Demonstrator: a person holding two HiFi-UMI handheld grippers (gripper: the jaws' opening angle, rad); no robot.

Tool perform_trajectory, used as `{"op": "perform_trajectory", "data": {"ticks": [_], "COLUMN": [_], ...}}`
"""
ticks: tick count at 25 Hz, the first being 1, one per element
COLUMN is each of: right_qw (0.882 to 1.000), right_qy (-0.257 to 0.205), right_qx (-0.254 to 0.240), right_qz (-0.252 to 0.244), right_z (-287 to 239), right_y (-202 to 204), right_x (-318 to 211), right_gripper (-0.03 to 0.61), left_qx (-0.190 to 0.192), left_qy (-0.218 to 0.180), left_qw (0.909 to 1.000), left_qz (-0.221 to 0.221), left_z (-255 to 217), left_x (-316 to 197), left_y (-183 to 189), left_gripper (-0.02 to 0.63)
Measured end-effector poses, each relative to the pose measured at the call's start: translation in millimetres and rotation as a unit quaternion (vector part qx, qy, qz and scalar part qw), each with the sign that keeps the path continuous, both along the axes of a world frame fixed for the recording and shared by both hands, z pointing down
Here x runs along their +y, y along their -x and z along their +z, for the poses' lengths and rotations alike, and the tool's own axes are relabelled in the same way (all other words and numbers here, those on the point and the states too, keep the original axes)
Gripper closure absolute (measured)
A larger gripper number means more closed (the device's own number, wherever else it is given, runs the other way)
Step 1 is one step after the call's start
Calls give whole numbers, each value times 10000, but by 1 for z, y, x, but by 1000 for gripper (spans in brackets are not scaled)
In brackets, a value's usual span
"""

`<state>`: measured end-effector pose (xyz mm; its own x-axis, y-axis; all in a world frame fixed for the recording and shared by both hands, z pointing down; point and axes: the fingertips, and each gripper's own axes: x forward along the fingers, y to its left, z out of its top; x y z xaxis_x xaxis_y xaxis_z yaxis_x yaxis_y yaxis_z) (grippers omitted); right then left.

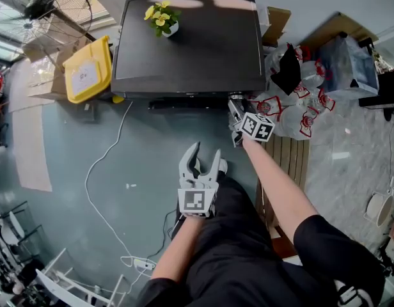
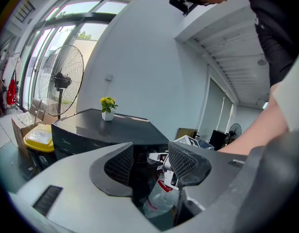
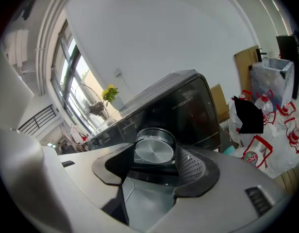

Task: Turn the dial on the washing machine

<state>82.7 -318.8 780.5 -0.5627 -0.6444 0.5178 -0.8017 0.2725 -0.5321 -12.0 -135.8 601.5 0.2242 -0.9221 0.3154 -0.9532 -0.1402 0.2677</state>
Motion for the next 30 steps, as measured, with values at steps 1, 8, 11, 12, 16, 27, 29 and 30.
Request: {"op": "perform_trajectory", "data": {"ticks": [1, 8, 11, 12, 16, 27, 29, 30], "right_qw": [10000, 9994, 9975, 9964, 9890, 9520, 9517, 9518], "right_qy": [14, -156, -331, -404, -657, -1112, -1099, -1105], "right_qx": [-31, 316, 628, 745, 1289, 2696, 2737, 2750], "right_qz": [-21, -25, 22, -20, -301, -925, -849, -795], "right_z": [0, -6, -13, -14, -12, -3, -2, -2], "right_y": [1, 0, -3, -2, 4, 13, 11, 11], "right_x": [0, 0, 1, 1, 4, 10, 9, 8], "right_gripper": [342, 336, 336, 336, 336, 333, 333, 333], "left_qx": [-5, -11, 8, 20, -20, -33, -66, -69], "left_qy": [31, 28, 4, -6, 2, 30, 47, 62], "left_qw": [10000, 10000, 10000, 10000, 10000, 9999, 9999, 9999], "left_qz": [5, 28, -11, -41, -91, -119, -112, -111], "left_z": [1, 0, -1, -2, -1, 1, 2, 3], "left_x": [0, 2, 3, 4, 5, 7, 8, 8], "left_y": [0, -4, -3, -1, 3, 1, 2, 2], "left_gripper": [413, 414, 416, 416, 416, 416, 415, 416]}}
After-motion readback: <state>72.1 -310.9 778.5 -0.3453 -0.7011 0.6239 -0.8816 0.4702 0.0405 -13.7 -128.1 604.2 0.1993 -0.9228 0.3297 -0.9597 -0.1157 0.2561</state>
